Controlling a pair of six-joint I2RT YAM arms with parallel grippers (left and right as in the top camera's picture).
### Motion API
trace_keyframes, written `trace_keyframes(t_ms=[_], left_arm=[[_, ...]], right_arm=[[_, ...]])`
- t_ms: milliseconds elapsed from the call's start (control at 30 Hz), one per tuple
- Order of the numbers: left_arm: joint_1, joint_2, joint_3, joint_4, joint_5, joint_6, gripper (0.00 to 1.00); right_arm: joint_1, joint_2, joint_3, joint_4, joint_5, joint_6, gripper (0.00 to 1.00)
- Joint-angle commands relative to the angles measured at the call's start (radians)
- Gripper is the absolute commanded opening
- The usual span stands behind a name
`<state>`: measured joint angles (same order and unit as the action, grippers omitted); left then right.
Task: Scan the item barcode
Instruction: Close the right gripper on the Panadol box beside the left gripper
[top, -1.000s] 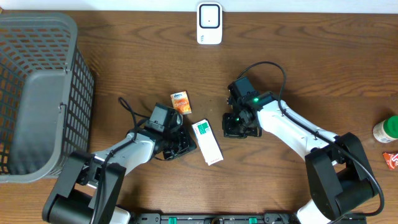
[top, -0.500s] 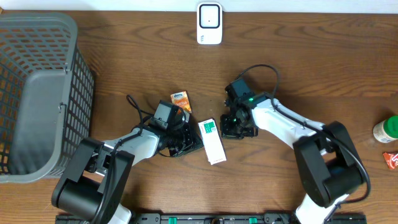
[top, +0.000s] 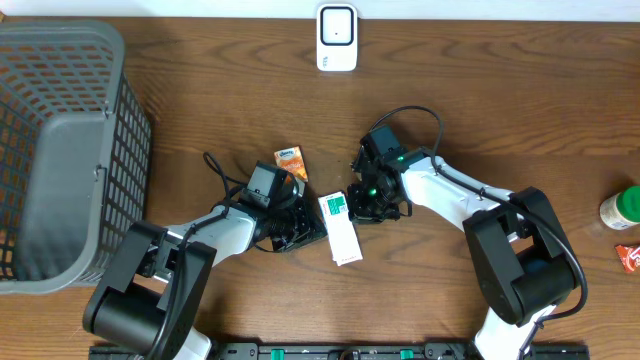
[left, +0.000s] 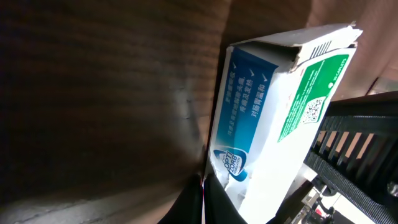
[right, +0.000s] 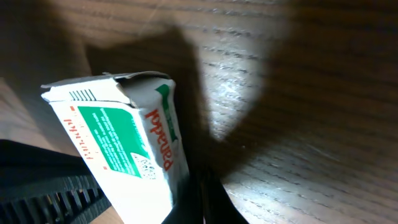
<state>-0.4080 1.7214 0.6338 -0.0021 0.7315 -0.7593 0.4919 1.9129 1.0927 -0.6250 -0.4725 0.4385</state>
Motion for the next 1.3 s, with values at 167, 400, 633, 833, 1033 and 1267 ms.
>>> trace_keyframes(t_ms=[167, 400, 633, 833, 1033, 1267], left_arm=[[-0.006, 0.080, -0.056, -0.041, -0.167, -0.001, 0.08], [-0.006, 0.080, -0.056, -0.041, -0.168, -0.001, 0.07], [-0.006, 0.080, -0.056, -0.040, -0.167, -0.001, 0.07], [-0.006, 0.080, -0.056, -0.040, -0.167, -0.002, 0.07], [-0.006, 0.080, -0.056, -0.037, -0.170, -0.001, 0.07], [-0.006, 0.080, -0.056, -0.037, -0.175, -0.002, 0.07]], right_arm=[[0.000, 0.007, -0.008, -0.012, -0.114, -0.036, 0.01], [0.000, -0.042, -0.008, -0.022, -0.158, -0.052, 0.01], [0.001, -0.131, -0.008, -0.022, -0.175, -0.062, 0.01], [0.017, -0.135, -0.008, -0.021, -0.195, -0.062, 0.01], [0.060, -0.135, -0.008, -0.015, -0.180, -0.062, 0.01], [0.061, -0.135, -0.008, -0.012, -0.160, -0.058, 0.01]])
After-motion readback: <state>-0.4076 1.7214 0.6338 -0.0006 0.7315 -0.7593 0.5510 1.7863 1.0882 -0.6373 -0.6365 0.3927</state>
